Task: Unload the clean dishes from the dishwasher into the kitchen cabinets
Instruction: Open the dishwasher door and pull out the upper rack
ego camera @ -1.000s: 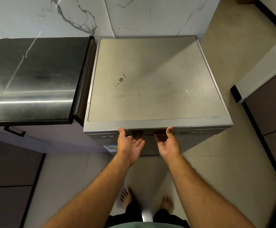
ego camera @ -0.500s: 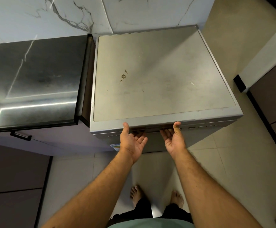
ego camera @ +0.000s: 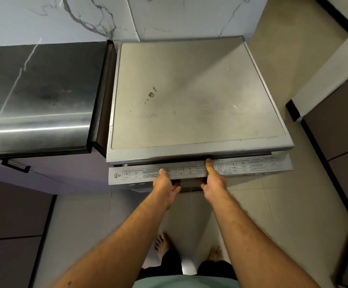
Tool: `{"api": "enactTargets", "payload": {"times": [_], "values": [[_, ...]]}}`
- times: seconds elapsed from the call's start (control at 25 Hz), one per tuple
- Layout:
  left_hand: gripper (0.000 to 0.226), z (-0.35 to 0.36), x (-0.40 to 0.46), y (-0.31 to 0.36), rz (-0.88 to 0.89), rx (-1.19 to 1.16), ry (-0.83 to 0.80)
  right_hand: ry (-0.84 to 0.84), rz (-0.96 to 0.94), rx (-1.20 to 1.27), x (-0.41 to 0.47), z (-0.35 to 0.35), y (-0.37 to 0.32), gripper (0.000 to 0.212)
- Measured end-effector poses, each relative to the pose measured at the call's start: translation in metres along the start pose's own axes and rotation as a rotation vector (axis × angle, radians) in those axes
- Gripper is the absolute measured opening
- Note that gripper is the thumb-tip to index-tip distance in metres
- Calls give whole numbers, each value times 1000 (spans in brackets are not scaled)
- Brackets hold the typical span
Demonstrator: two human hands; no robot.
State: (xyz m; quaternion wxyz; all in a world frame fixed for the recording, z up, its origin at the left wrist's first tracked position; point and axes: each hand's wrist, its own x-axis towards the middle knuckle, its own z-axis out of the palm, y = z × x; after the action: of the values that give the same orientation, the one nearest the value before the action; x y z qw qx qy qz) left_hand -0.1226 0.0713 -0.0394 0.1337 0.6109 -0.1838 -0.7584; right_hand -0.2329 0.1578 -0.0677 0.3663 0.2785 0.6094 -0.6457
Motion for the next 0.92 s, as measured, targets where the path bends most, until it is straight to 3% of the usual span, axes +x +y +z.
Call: {"api": "enactTargets", "payload": {"times": [0.24, 0.32, 0.4, 0.48, 0.6, 0.92], "values": [[40, 7, -15, -7, 39, -50, 42, -64, -135, -726, -19, -40, -28, 62], [39, 12, -22, -10, 60, -38, 81, 19, -331, -1108, -23, -49, -40, 63], [39, 19, -29, -14, 90, -28, 121, 84, -647, -1430, -26, -55, -50, 53], [41, 25, -39, -16, 112, -18, 137, -18, -984, -1533, -28, -55, -58, 34], [39, 33, -56, -15, 123, 23, 120, -180, -1255, -1679, -20, -49, -62, 49], [29, 56, -76, -3, 97, 179, 21, -268, -1170, -1651, -16, -44, -70, 64]]}}
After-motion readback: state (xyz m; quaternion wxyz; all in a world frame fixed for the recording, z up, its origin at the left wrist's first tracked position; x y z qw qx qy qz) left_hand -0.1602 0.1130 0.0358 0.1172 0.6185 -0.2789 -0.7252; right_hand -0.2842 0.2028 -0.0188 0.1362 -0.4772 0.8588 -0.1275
